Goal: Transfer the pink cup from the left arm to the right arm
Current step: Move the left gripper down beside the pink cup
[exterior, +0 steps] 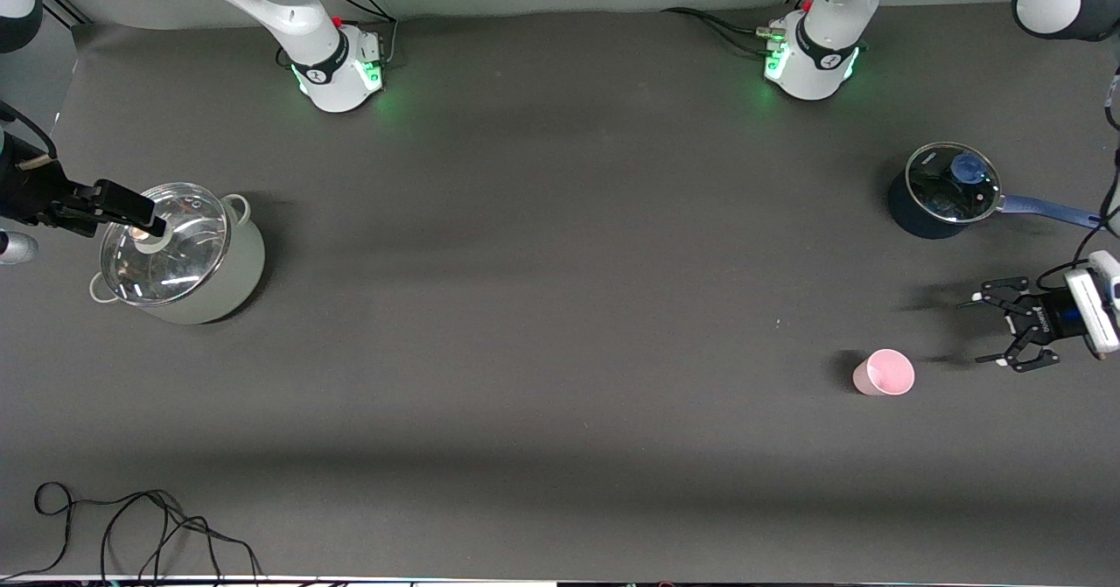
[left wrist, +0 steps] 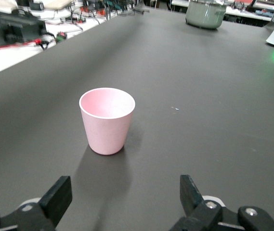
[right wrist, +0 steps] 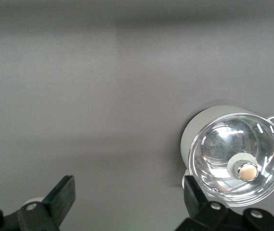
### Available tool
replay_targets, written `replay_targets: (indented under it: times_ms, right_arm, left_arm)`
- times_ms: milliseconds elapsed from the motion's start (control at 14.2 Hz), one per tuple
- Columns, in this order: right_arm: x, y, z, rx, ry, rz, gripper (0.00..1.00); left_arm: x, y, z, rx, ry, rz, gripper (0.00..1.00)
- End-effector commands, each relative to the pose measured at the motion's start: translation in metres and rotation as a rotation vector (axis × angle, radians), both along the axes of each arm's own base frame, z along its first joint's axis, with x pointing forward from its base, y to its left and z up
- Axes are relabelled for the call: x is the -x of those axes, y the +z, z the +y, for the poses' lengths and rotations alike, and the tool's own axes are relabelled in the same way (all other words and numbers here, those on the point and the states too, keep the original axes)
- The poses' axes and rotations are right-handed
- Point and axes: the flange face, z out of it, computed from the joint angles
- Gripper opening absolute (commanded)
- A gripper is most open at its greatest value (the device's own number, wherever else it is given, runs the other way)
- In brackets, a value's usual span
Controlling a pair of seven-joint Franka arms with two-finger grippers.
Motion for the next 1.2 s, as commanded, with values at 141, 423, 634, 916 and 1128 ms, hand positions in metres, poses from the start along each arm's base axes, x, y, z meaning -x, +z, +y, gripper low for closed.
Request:
replay_targets:
  times_ms: [141,423,634,916,1128]
  right_arm:
    - [0.001,0.003,-0.002,-0.016,0.012,0.005,1.00]
    - [0.001,0.002,-0.004,-0.017,0.018,0.006,1.00]
    - [0.000,0.002,-0.002,-0.017,0.021,0.006,1.00]
    - [0.000,0.002,-0.003,-0.017,0.021,0.006,1.00]
    - [0.000,0.002,-0.003,-0.017,0.021,0.006,1.00]
  left_arm:
    - [0.000,-0.038,-0.013,0.051,0.044,-0.101,1.00]
    - [-0.019,-0.058,-0.038,0.046,0.100,-0.141,1.00]
    - [-0.025,-0.066,-0.050,0.037,0.111,-0.144,1.00]
    - [-0.035,-0.075,-0.071,0.045,0.126,-0.145,1.00]
    - [-0.038,-0.083,-0.086,0.056,0.129,-0.137,1.00]
